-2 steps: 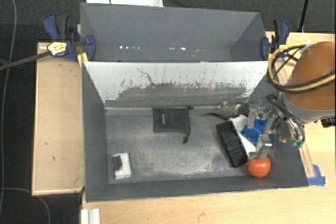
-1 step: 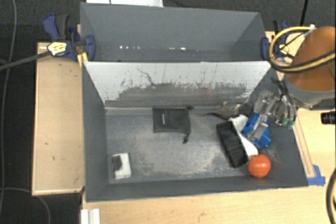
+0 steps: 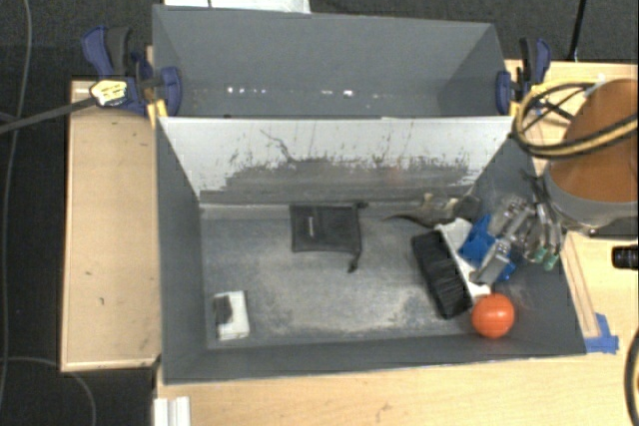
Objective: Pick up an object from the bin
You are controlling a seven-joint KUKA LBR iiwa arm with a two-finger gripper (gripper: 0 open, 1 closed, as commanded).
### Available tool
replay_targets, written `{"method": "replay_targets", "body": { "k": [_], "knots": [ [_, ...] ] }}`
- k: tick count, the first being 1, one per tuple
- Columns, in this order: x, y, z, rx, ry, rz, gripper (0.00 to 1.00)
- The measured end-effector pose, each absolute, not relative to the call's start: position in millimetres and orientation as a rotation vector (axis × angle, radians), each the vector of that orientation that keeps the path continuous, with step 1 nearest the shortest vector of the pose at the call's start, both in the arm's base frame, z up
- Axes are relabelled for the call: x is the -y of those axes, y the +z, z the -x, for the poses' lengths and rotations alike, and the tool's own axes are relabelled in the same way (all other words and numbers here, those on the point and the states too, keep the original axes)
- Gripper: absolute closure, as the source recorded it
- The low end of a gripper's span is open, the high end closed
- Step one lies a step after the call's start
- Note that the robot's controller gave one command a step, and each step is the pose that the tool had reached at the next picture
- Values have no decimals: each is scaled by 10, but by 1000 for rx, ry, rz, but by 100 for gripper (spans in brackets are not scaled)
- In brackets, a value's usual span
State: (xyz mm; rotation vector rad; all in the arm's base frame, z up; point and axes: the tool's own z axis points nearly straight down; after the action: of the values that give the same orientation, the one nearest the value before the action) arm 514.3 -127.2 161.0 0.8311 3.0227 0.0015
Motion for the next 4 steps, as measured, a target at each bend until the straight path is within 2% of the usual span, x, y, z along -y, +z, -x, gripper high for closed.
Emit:
{"method": "replay_targets", "body": {
  "k": [1, 2, 4],
  "knots": [
    [1422, 877, -5536, -2977, 3, -931, 0],
    [1332, 934, -5448, -2991, 15, -942, 100],
    [1333, 956, -5441, -2992, 13, -941, 100]
  ]
}}
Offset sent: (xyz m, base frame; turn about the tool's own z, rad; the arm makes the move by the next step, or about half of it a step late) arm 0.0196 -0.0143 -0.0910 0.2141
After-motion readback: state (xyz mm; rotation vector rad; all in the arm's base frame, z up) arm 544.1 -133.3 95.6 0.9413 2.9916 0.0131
